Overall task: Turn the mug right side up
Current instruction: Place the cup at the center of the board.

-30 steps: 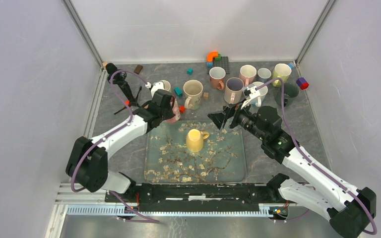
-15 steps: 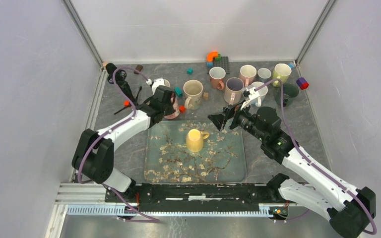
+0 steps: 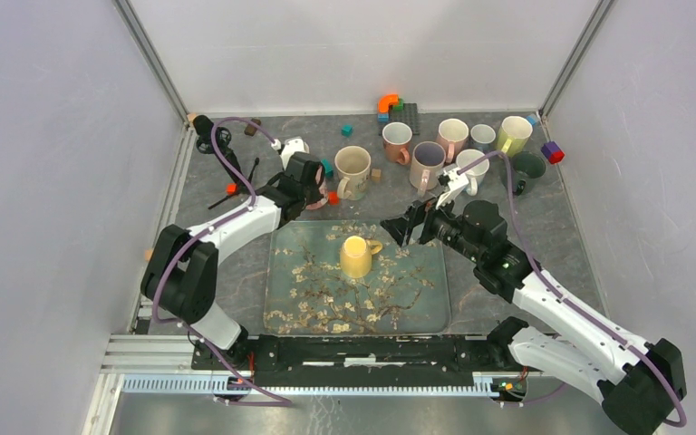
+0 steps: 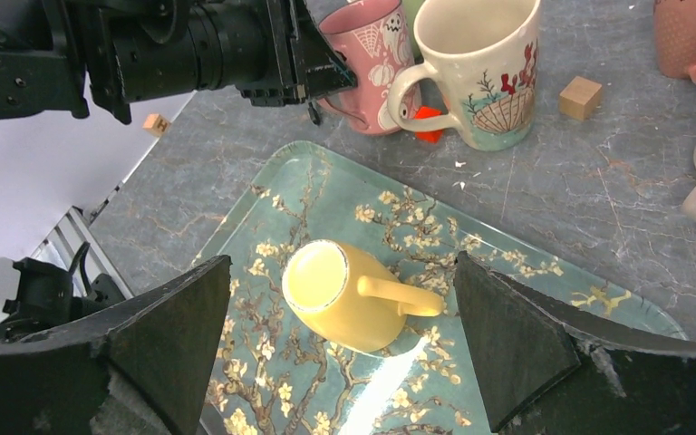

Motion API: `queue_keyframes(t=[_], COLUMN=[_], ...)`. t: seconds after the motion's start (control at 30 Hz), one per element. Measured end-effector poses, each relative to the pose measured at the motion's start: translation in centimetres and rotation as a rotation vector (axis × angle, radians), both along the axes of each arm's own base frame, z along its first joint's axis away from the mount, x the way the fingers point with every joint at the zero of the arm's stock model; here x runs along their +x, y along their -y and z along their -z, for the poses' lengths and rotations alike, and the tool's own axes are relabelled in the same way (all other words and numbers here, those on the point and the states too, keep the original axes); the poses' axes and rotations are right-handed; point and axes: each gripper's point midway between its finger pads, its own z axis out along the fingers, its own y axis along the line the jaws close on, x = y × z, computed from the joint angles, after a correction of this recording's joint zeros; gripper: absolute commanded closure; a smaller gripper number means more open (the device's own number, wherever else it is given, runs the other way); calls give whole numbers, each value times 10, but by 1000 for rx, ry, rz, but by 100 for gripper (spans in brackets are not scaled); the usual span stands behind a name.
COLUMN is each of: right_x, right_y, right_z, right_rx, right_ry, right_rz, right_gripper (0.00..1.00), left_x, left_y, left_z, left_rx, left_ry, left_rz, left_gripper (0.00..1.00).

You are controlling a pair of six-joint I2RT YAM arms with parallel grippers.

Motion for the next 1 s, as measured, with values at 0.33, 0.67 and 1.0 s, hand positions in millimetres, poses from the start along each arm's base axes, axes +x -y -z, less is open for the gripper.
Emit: queue_keyframes(t=[0.33, 0.67, 1.0], right_x=[-4, -5, -5], right_y=[-5, -8, -5], right_z=[29, 61, 92], right_rx=[-65, -152, -285], right_ry=[-33, -69, -72], right_rz=[-51, -99, -147], right_gripper=[2, 2, 2], left_x=[0, -19, -40], left_y=[1, -3, -2], left_z=[1, 11, 30], left_rx=[0, -13, -8], left_ry=[6, -14, -66], left_rz=[13, 37, 73], left_gripper=[82, 72, 63])
